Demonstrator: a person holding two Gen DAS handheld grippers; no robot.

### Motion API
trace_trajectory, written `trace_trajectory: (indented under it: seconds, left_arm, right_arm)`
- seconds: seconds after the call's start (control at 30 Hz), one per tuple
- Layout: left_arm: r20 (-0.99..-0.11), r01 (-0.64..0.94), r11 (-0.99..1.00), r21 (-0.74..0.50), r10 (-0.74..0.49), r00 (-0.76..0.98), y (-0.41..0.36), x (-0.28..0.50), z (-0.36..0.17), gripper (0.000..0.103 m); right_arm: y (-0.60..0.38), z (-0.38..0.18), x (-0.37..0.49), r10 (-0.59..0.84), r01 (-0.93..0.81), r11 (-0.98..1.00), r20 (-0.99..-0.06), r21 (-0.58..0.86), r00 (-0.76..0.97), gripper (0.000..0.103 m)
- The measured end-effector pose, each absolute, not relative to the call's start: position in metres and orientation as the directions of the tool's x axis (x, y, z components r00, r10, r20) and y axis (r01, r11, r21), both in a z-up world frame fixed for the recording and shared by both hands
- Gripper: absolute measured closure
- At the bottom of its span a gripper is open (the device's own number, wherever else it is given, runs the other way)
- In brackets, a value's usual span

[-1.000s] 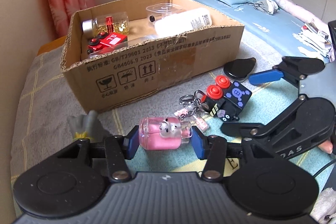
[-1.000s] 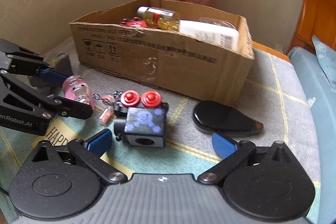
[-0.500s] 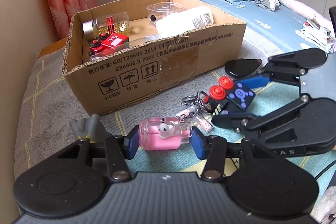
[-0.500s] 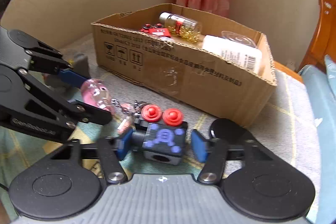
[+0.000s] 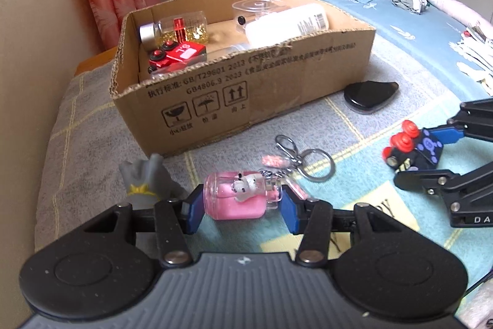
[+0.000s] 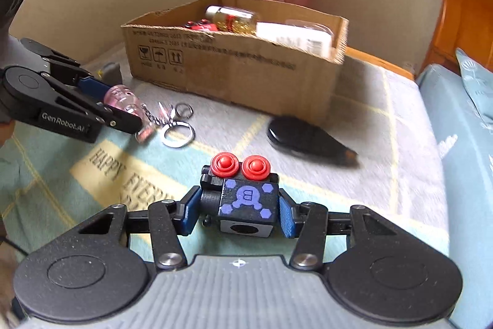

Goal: Organize rigid objects
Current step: 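Lift the pink keychain bottle with the left tool while the right lifts the black cube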

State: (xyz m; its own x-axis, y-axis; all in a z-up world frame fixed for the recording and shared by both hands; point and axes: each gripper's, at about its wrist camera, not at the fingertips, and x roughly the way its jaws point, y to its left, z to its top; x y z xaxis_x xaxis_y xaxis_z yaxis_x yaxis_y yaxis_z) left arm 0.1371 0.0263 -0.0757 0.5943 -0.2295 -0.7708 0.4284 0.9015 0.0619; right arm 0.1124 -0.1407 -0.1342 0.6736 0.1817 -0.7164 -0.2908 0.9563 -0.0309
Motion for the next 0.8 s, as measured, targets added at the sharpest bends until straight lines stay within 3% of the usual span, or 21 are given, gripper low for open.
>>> trace_trajectory:
  seconds: [0.13,0.23,0.57,0.8]
  left_arm:
    - [-0.779,0.444,0.896,0.019,-0.265,0.568,0.022,0.125,-0.075,0.053]
    - [-0.772,0.441,0.896,0.051,-0.244,0.586,0.017,0.118,-0.078,0.051]
    - [-0.756,0.429,0.903,0.037,-0.256,0.603,0.016,0.120,-0.081,0.050]
    - [-0.754,0.426,0.904,0.030,-0.259,0.603,0.017,0.122,-0.082,0.048]
  right_arm:
    - [-0.145,-0.134,0.102,0.174,-0.279,0.960,-0.723,-0.027,0.668,0.047]
    - [-0.145,-0.136,0.099,0.178,-0.280,0.960,-0.716,-0.026,0.675,0.043]
    - [-0.143,-0.145,0.106,0.184,-0.279,0.960,-0.709,-0.020,0.681,0.001]
    - [-0.144,-0.147,0.107,0.195,-0.294,0.956,-0.708,-0.019,0.679,0.000]
